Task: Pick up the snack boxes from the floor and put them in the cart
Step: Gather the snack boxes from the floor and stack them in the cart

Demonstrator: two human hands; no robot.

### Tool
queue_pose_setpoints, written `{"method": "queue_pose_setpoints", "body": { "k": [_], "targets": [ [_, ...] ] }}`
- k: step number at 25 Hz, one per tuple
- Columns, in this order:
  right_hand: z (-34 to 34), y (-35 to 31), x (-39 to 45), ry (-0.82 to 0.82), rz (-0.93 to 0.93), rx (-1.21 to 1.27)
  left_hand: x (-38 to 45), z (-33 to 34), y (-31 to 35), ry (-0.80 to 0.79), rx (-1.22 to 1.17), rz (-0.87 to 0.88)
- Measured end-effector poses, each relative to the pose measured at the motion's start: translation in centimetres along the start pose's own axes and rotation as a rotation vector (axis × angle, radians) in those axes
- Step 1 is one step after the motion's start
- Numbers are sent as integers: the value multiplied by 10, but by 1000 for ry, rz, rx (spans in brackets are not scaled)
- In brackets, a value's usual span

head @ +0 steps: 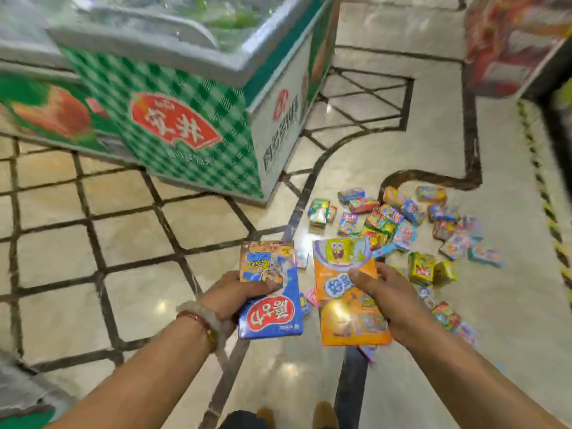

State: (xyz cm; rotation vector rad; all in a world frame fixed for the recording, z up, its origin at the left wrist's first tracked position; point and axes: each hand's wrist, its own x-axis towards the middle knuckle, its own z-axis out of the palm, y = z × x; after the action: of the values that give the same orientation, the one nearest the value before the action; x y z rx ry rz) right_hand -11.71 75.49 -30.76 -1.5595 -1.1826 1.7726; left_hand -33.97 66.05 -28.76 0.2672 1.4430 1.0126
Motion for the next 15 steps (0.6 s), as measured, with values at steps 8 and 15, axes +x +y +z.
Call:
{"method": "queue_pose_setpoints", "body": {
  "k": [8,15],
  "targets": [
    [2,-56,-125,103,-185,334,-90,9,68,-260,125,225],
    [27,-19,-218,328,-157,493,-120,4,66,-423,329,160]
  ]
}}
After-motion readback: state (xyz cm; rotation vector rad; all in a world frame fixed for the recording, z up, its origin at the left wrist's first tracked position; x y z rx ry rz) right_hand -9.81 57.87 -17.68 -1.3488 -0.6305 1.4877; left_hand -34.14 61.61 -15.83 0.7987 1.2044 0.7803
